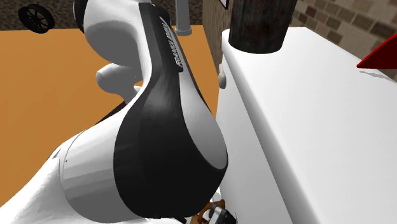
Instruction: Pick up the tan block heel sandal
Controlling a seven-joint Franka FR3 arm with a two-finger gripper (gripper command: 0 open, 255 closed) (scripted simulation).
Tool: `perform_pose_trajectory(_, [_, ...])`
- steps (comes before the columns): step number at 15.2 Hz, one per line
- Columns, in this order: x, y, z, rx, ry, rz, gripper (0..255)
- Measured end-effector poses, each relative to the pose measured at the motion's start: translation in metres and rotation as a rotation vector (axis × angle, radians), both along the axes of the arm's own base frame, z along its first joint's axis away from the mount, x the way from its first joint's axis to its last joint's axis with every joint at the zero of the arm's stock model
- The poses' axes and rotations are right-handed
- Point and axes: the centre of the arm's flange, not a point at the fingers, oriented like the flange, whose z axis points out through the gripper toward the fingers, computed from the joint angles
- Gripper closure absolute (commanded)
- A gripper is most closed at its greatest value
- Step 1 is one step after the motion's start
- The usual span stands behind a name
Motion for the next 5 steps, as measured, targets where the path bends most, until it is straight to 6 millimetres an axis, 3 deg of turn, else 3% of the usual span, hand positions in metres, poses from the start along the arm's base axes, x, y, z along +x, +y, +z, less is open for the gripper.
perform_pose_trajectory(5, [-0.001,0.0,0.023,0.0,0.002,-0.002,255])
